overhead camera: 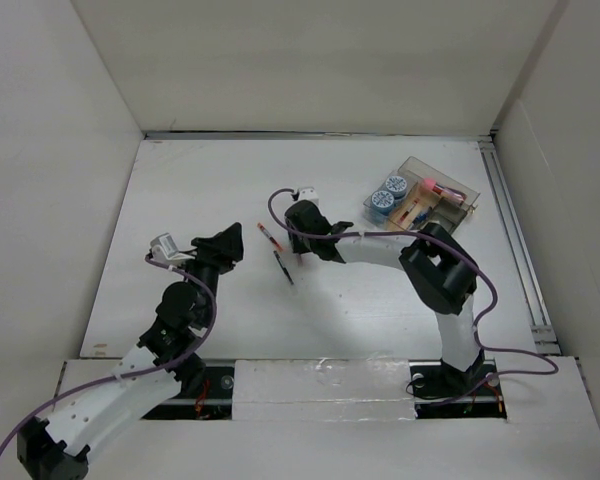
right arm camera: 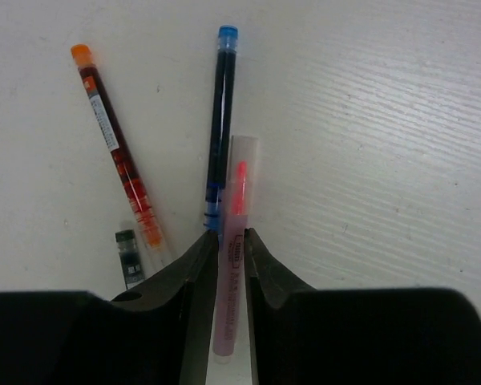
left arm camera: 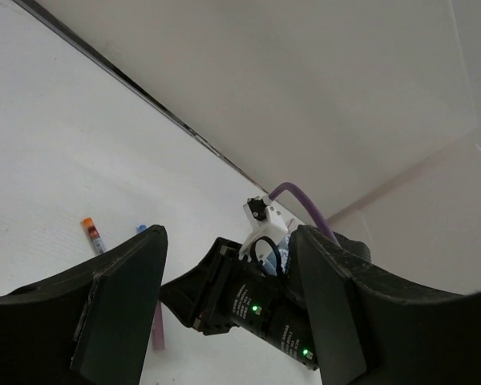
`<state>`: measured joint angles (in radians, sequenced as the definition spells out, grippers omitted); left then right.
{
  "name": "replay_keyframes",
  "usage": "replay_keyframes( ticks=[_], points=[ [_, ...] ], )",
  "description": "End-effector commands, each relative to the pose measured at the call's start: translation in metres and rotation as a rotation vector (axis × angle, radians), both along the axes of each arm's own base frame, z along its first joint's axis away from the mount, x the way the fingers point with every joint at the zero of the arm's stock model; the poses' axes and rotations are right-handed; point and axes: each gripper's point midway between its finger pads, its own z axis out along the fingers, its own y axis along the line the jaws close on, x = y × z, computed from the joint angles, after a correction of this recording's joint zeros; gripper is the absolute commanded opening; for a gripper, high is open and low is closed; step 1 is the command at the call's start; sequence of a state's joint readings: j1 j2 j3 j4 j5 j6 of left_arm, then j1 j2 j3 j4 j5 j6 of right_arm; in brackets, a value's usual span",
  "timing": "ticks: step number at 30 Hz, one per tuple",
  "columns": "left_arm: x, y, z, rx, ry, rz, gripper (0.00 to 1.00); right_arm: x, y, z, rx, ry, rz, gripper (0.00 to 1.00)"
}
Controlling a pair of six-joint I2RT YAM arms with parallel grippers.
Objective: Organize the desk
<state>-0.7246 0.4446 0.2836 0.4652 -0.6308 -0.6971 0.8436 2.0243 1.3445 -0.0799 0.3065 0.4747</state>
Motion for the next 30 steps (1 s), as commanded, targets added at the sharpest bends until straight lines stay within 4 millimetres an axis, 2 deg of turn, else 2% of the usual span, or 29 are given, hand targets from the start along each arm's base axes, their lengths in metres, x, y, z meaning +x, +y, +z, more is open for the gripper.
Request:
replay_keyframes(
  ticks=[1, 2, 7, 11, 18, 19, 22, 23, 24, 27, 29, 30],
  points=[
    [0.003, -0.004, 0.005, -0.002, -0.006, -0.009, 0.62, 0.014, 0.000, 0.014, -0.009, -0.045, -0.031, 0.24],
    [0.003, -0.004, 0.005, 0.003, -0.005, -0.010, 0.62, 0.014, -0.001, 0.013, -0.012, -0.042, -0.033, 0.20],
    [0.005, -0.010, 0.005, 0.017, 0.002, -0.026, 0.62, 0.014, -0.005, 0.007, -0.040, -0.036, -0.037, 0.17],
    [0.006, -0.009, 0.004, 0.019, 0.004, -0.020, 0.62, 0.008, 0.000, -0.004, -0.058, -0.007, -0.016, 0.29],
    [0.006, -0.010, 0.003, 0.025, 0.004, -0.025, 0.62, 0.005, 0.001, -0.011, -0.048, 0.009, -0.009, 0.29],
    [0.006, -0.010, 0.004, 0.024, 0.002, -0.027, 0.62, 0.005, 0.000, -0.013, -0.052, 0.012, -0.020, 0.27],
    [0.007, -0.009, 0.003, 0.025, 0.008, -0.018, 0.62, 0.005, -0.004, -0.015, -0.066, 0.009, -0.035, 0.13],
    [0.007, -0.010, 0.003, 0.028, 0.008, -0.021, 0.62, 0.005, -0.006, -0.013, -0.070, 0.005, -0.040, 0.02],
    [0.007, -0.010, 0.003, 0.029, 0.007, -0.023, 0.62, 0.006, -0.012, -0.014, -0.084, -0.006, -0.063, 0.00],
    [0.007, -0.010, 0.002, 0.028, 0.004, -0.022, 0.62, 0.009, -0.018, 0.013, -0.052, -0.060, -0.096, 0.00],
    [0.007, -0.012, 0.003, 0.031, 0.006, -0.029, 0.62, 0.023, -0.039, 0.029, -0.022, -0.091, -0.146, 0.00],
    [0.007, -0.013, 0.003, 0.031, 0.007, -0.036, 0.62, 0.030, -0.051, 0.055, 0.013, -0.136, -0.186, 0.00]
  ],
)
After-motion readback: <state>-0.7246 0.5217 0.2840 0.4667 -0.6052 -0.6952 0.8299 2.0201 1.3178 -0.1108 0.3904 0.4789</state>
